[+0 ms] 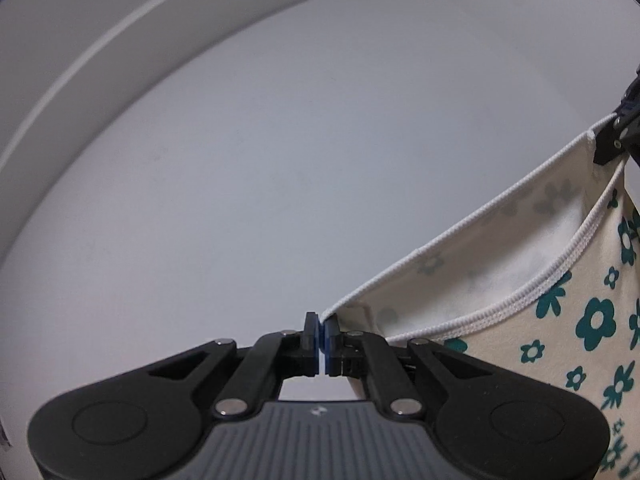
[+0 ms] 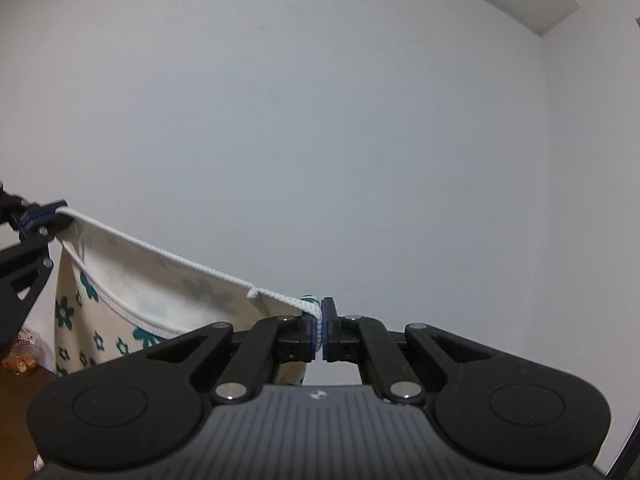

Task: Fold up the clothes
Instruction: 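Lift the hem with both grippers, holding it stretched between them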

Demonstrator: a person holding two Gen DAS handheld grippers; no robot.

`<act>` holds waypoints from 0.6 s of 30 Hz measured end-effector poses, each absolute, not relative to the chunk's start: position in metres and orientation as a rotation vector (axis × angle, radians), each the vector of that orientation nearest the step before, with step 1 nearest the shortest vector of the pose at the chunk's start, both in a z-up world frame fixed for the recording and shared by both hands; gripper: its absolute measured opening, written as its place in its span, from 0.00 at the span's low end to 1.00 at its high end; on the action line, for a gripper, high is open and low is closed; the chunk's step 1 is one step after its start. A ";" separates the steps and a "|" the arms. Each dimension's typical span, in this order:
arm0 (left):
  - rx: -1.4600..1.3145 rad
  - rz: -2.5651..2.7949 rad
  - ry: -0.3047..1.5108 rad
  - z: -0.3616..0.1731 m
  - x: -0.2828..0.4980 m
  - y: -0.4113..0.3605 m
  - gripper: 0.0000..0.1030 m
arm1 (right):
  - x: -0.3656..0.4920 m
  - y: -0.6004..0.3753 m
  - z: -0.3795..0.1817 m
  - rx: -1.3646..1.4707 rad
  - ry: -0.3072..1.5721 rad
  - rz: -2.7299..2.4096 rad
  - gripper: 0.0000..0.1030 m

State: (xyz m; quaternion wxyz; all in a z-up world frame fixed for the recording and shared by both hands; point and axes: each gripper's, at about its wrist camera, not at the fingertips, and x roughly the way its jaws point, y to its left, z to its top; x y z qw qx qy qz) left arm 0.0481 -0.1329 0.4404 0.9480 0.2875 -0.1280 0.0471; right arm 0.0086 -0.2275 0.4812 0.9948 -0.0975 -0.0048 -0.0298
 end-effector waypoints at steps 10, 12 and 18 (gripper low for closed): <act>0.592 0.141 -0.179 0.429 0.103 -0.134 0.02 | 0.051 -0.206 0.479 -0.234 0.023 -0.018 0.02; 0.595 0.143 -0.133 0.416 0.136 -0.137 0.02 | 0.080 -0.199 0.470 -0.251 0.059 -0.020 0.02; 0.576 0.170 -0.075 0.383 0.243 -0.148 0.02 | 0.192 -0.181 0.438 -0.317 0.115 -0.082 0.02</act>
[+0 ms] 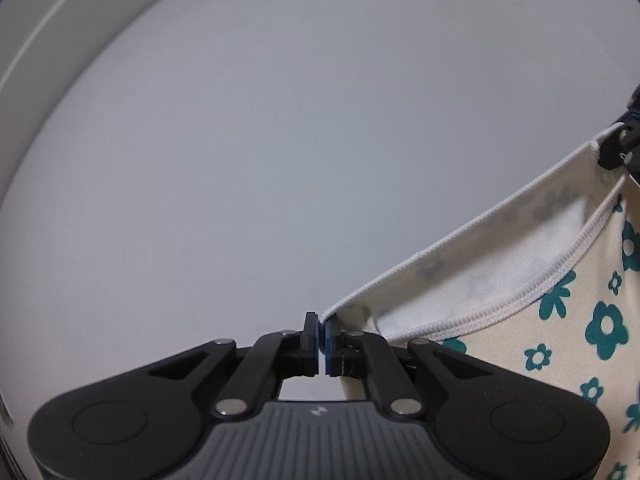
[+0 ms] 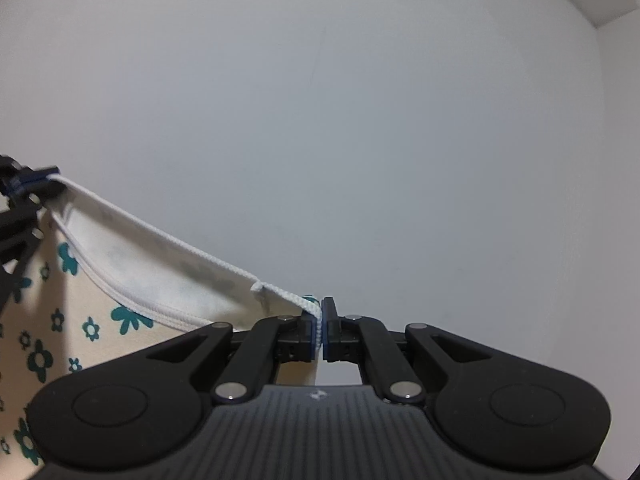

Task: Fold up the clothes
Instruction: 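Lift the hem with both grippers, holding it stretched between them, then lower the hem onto the shirt toward the collar and open both grippers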

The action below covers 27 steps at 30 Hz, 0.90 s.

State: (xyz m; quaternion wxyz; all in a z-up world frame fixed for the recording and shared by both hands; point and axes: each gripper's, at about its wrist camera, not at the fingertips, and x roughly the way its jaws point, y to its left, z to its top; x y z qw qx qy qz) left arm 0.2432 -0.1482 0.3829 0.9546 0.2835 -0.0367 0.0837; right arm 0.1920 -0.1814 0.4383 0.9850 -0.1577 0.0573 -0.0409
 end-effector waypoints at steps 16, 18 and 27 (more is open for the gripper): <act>0.533 0.149 -0.301 0.307 0.239 -0.163 0.02 | 0.217 -0.161 0.408 -0.460 -0.212 -0.082 0.02; 0.569 0.092 -0.269 0.264 0.213 -0.164 0.02 | 0.202 -0.169 0.371 -0.491 -0.175 -0.038 0.02; 0.627 -0.215 0.127 0.070 0.077 -0.156 0.02 | 0.056 -0.209 0.180 -0.531 0.223 0.252 0.02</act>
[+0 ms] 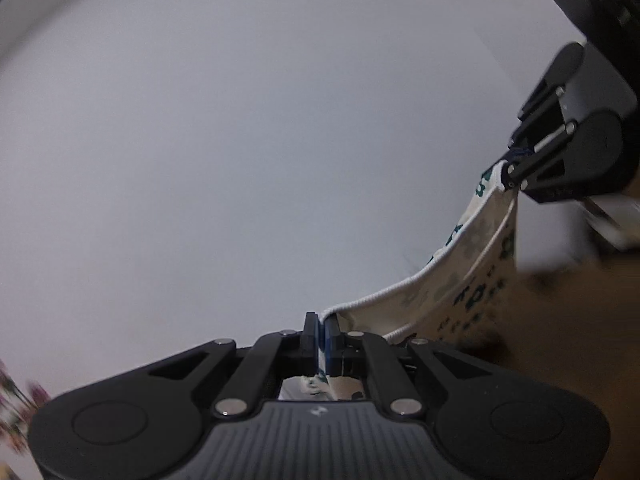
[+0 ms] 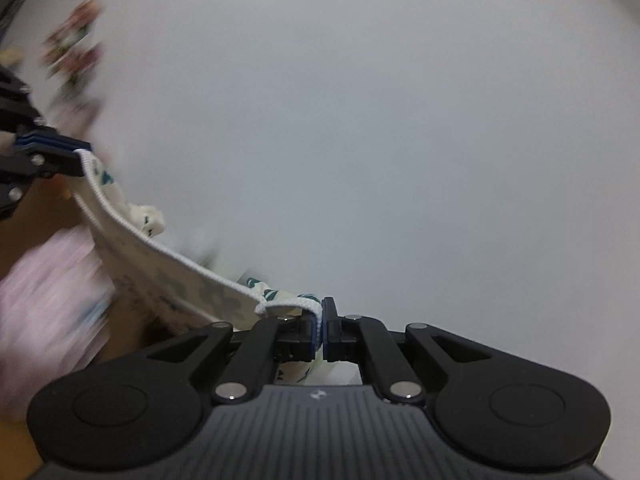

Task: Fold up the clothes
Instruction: 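Lower the hem onto the shirt toward the collar and open both grippers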

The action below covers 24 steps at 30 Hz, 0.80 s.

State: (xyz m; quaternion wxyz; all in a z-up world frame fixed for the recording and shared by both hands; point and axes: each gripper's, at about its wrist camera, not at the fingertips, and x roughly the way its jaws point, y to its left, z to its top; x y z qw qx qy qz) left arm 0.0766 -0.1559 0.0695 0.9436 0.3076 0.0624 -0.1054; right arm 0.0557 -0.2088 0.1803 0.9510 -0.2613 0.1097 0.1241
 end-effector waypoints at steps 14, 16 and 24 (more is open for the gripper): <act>0.538 -0.399 0.641 0.013 -0.028 -0.051 0.14 | -0.054 -0.235 0.045 -0.265 0.741 0.447 0.31; 0.492 -0.441 0.685 0.013 -0.035 -0.037 0.21 | -0.050 -0.237 0.038 -0.199 0.759 0.475 0.38; 0.404 -0.450 0.532 0.073 -0.029 -0.015 0.44 | -0.019 -0.270 0.069 0.054 0.698 0.457 0.40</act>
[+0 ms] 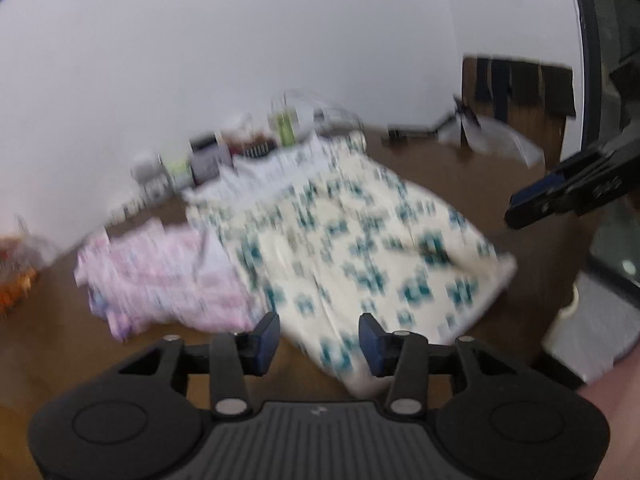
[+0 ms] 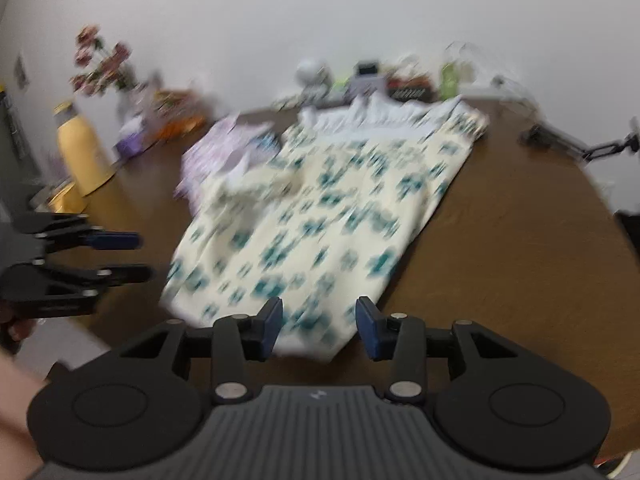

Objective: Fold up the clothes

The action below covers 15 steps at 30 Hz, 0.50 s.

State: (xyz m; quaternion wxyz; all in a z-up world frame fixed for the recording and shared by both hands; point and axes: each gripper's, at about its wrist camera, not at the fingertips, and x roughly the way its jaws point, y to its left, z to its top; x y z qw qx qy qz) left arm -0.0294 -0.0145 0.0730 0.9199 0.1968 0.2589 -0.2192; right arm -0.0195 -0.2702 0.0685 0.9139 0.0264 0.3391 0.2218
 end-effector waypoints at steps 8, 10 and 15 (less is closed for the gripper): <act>0.515 -0.358 0.518 0.071 0.048 -0.051 0.52 | 0.064 -0.236 0.053 -0.097 0.656 0.305 0.43; 0.541 -0.355 0.562 0.058 0.070 -0.062 0.50 | 0.089 -0.230 0.045 -0.122 0.654 0.276 0.43; 0.646 -0.312 0.657 0.019 0.105 -0.075 0.10 | 0.127 -0.223 0.022 -0.154 0.724 0.276 0.32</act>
